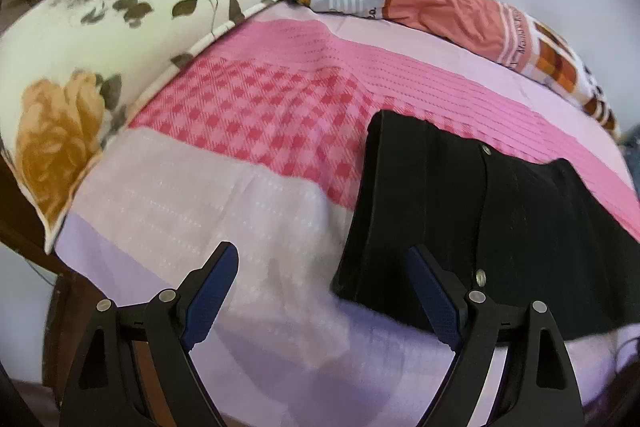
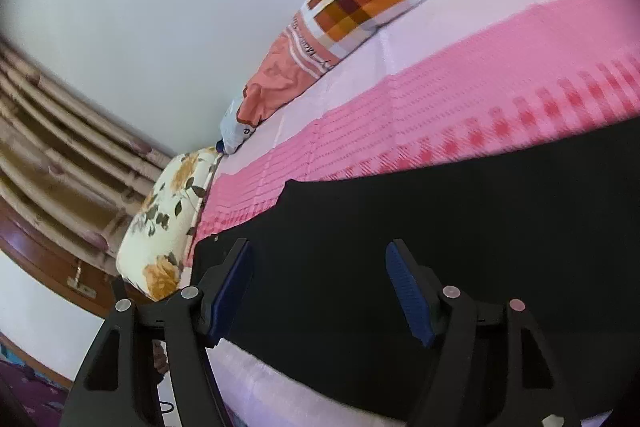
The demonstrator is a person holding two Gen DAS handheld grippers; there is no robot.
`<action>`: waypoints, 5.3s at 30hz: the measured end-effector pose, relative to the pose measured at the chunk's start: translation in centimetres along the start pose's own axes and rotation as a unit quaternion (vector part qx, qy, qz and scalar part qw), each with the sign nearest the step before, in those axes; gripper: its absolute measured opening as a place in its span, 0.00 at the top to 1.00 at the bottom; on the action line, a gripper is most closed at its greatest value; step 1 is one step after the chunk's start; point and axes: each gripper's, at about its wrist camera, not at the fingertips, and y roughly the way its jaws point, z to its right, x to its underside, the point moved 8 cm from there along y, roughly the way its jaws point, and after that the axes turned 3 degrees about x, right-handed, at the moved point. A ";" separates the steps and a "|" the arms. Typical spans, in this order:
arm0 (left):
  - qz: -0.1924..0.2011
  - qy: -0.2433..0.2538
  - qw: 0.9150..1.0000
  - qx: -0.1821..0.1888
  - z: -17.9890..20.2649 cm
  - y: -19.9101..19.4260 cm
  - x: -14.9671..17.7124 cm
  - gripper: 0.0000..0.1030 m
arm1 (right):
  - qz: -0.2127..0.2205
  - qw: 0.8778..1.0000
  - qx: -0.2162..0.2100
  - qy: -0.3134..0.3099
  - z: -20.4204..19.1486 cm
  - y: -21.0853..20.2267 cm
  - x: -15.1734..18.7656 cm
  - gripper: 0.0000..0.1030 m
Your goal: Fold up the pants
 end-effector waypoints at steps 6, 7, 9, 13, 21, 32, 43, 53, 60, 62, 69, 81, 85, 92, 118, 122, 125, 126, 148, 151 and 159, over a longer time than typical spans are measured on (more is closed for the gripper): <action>-0.057 -0.026 0.995 0.074 0.6 1.2 2.3 0.59 | -0.004 1.000 -0.014 0.013 -0.6 -0.1 2.0 0.35; -0.057 -0.031 0.995 0.079 0.9 1.3 2.2 0.65 | -0.006 1.000 -0.015 0.012 -0.9 0.0 2.3 0.35; -0.064 -0.032 0.993 0.094 1.6 1.6 2.0 0.72 | -0.012 1.000 -0.017 0.007 -1.4 0.3 2.9 0.35; -0.092 -0.061 0.987 0.113 1.5 2.2 1.9 0.72 | -0.015 1.000 -0.017 -0.005 -2.3 0.1 3.9 0.35; -0.105 -0.111 0.977 0.151 0.8 0.7 3.2 0.68 | -0.012 1.000 -0.026 0.000 -2.8 -0.4 4.2 0.34; -0.077 -0.064 0.986 0.133 3.4 1.1 2.1 0.81 | 0.013 0.999 0.000 0.029 -0.1 -3.5 4.9 0.34; -0.074 -0.002 0.994 0.078 3.6 1.8 3.4 0.82 | 0.085 0.983 0.018 0.161 8.5 -10.7 4.3 0.33; -0.068 -0.018 0.994 0.081 3.4 1.9 3.5 0.77 | -0.161 0.967 -0.182 0.074 -6.7 3.1 10.1 0.36; -0.064 -0.032 0.993 0.092 3.2 1.9 3.6 0.74 | -0.227 0.945 -0.164 0.171 -4.9 8.4 11.7 0.39; -0.062 -0.031 0.993 0.091 3.2 1.9 3.6 0.74 | -0.230 0.943 -0.159 0.181 -4.7 8.7 12.3 0.39; -0.063 -0.032 0.993 0.092 3.2 2.0 3.6 0.74 | -0.213 0.942 -0.126 0.225 -2.6 8.8 12.5 0.51; -0.061 -0.037 0.994 0.084 3.0 2.3 3.4 0.68 | -0.213 0.943 -0.095 0.236 -0.7 8.5 13.6 0.91; -0.059 -0.027 0.995 0.069 2.9 2.1 3.3 0.62 | -0.171 0.948 -0.132 0.235 -0.2 4.3 11.5 0.78; -0.041 -0.036 0.998 0.034 2.1 0.2 2.1 0.53 | 0.075 0.958 0.018 0.276 15.0 -13.4 5.2 0.60; -0.010 0.023 0.997 0.079 15.2 -1.4 1.0 0.33 | 0.225 0.917 0.068 0.323 26.9 -22.7 5.4 0.91; -0.012 0.036 0.996 0.087 16.3 -1.2 1.2 0.33 | 0.231 0.919 0.067 0.312 26.8 -22.8 5.1 0.88; -0.013 0.040 0.995 0.090 16.6 -1.2 1.3 0.33 | 0.235 0.915 0.053 0.323 26.8 -22.8 5.0 0.71; -0.013 0.040 0.995 0.089 16.7 -1.1 1.4 0.33 | 0.239 0.914 0.051 0.325 26.6 -23.1 5.3 0.59; -0.008 0.058 0.996 0.073 16.1 -0.4 1.4 0.32 | 0.200 0.918 0.110 0.324 26.3 -20.6 3.6 0.86; 0.002 0.064 0.996 0.065 16.0 -0.5 1.3 0.32 | 0.185 0.922 0.136 0.313 25.9 -20.4 3.1 0.88; 0.024 0.081 0.996 0.033 15.3 -0.9 1.1 0.26 | 0.170 0.939 0.152 0.257 21.9 -19.3 0.8 0.90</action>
